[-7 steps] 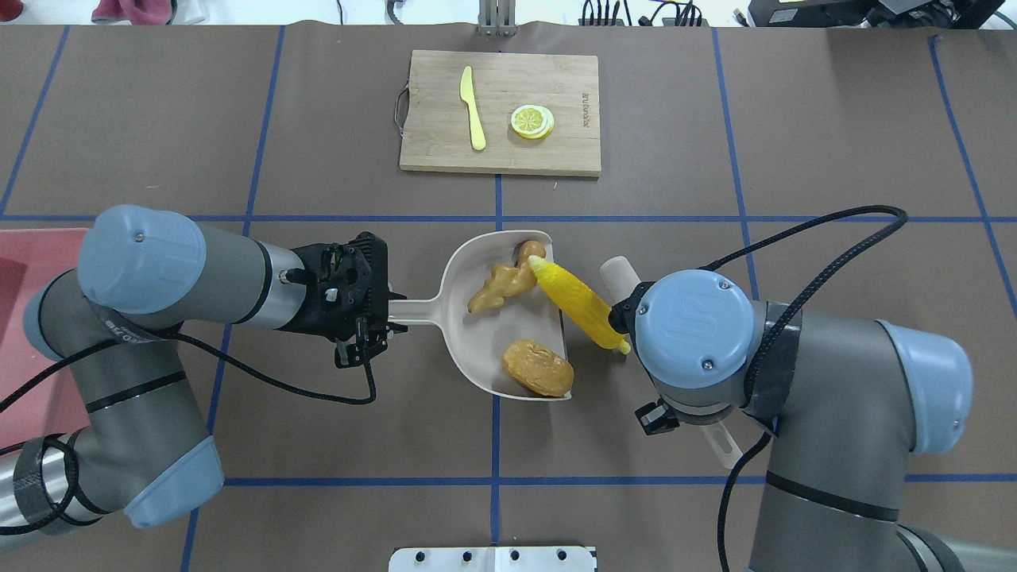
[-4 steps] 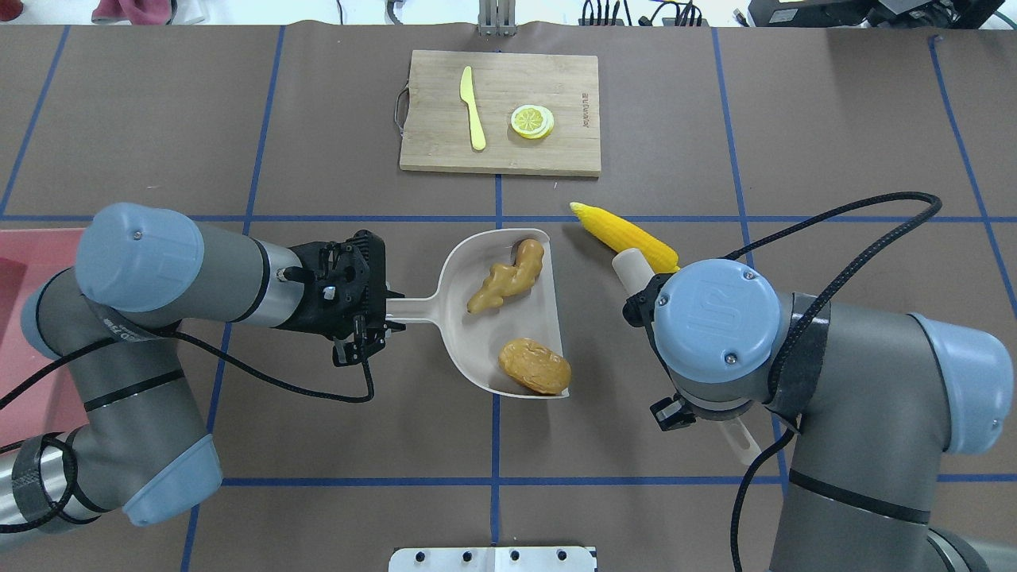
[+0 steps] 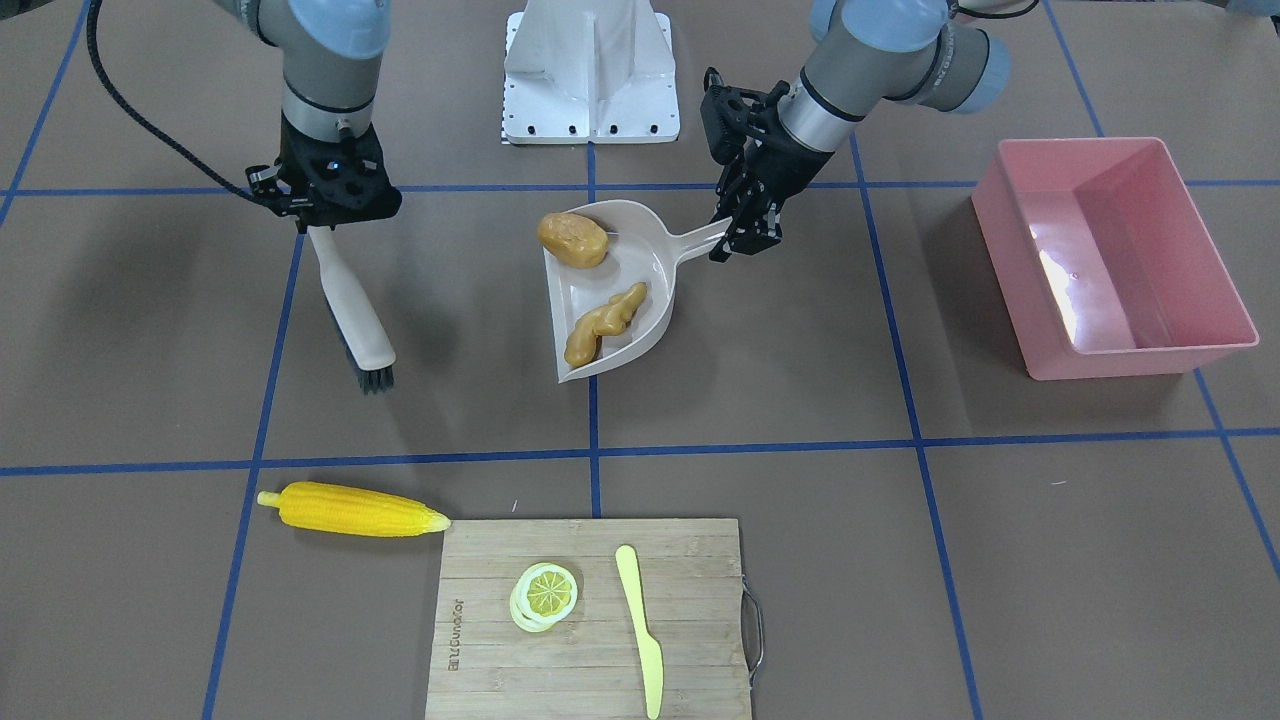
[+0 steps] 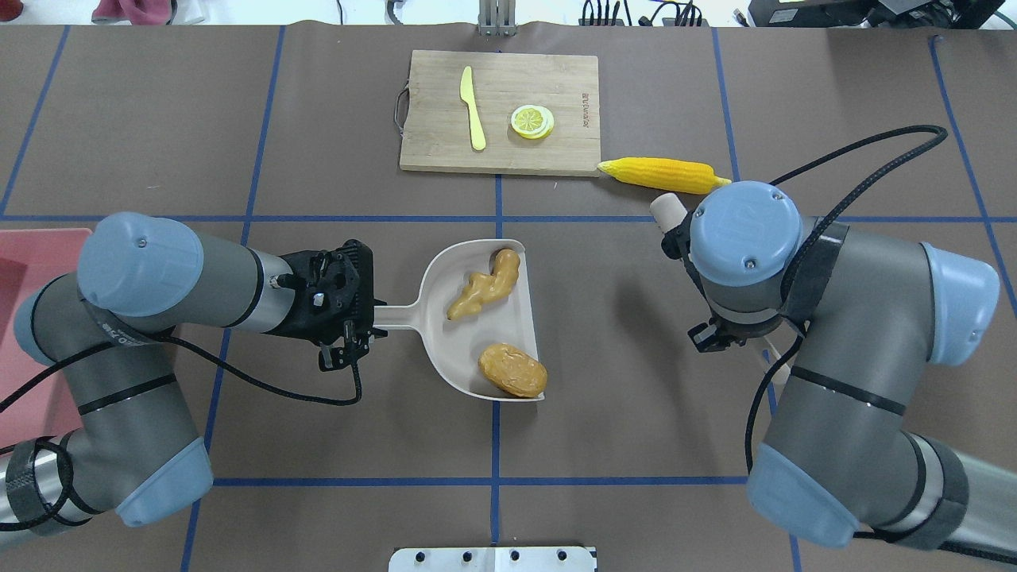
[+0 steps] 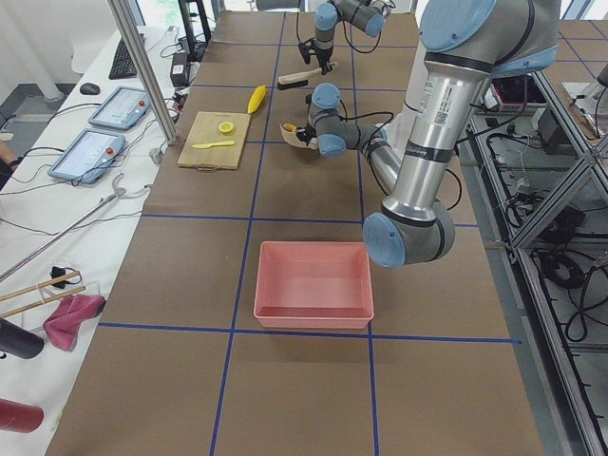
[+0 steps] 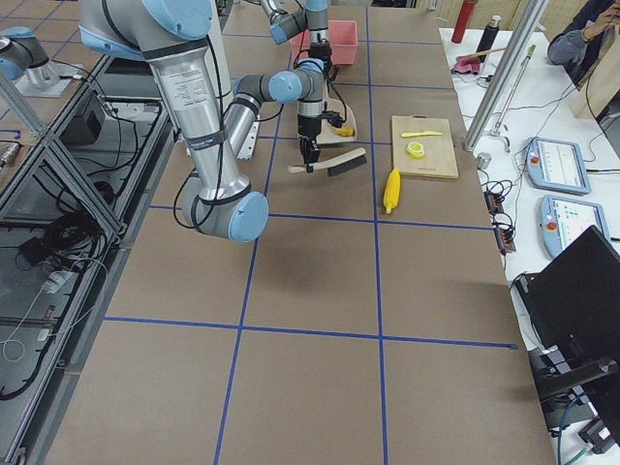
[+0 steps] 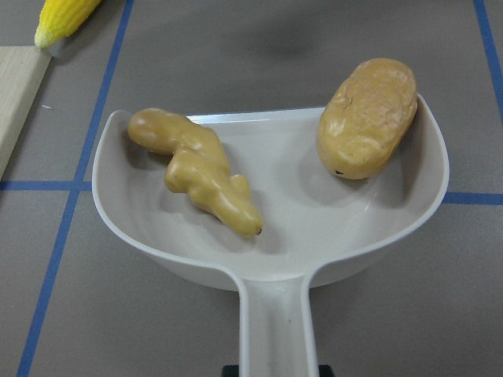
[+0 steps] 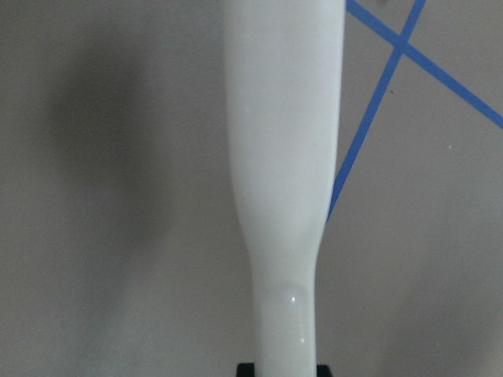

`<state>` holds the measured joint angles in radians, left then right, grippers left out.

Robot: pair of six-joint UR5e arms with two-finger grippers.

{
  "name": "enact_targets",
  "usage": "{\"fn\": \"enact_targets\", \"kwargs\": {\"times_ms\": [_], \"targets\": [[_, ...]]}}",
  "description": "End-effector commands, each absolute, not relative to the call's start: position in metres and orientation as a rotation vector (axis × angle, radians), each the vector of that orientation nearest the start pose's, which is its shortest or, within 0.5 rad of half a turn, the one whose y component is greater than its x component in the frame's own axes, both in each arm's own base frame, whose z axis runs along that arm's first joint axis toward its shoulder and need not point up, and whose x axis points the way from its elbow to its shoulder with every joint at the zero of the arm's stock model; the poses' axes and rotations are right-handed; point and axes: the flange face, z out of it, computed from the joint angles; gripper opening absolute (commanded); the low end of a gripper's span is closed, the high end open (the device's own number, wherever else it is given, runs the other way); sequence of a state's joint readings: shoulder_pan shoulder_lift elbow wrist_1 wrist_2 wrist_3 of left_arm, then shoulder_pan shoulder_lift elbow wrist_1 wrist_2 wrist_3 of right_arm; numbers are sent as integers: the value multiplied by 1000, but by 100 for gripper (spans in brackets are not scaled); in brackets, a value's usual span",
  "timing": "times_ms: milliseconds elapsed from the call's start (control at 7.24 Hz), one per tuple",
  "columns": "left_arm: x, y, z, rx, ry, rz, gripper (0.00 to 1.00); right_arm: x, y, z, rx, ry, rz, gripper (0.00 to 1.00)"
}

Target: Sweep and dump trash into bin

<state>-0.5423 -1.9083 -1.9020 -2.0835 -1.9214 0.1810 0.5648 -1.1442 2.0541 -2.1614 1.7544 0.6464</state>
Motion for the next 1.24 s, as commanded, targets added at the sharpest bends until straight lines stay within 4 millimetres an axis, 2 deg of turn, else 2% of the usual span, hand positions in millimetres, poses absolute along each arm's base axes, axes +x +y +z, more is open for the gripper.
{"fn": "enact_targets", "kwargs": {"times_ms": [0,138,276,415,553,691,829,967,1106], "targets": [[447,-383,273,989,816,1259,0,-393,-449,347,21,-450,-292,0],[450,-383,273,988,817,1259,0,-371,-462,339,-47,-541,-208,0],[455,-383,276,979,817,1263,0,-335,-466,341,-115,-620,-152,0],[461,-386,281,957,819,1253,0,-304,-452,379,-203,-639,-110,0],[466,-389,281,945,829,1232,0,-291,-442,395,-246,-647,-94,0],[467,-389,280,946,830,1230,0,-280,-433,425,-323,-652,-71,0],[467,-389,277,951,833,1228,0,-276,-430,437,-325,-658,-72,0],[466,-392,274,956,832,1224,0,-276,-431,464,-292,-685,-84,0],[469,-398,267,964,829,1214,0,-275,-433,480,-240,-724,-102,0]]}}
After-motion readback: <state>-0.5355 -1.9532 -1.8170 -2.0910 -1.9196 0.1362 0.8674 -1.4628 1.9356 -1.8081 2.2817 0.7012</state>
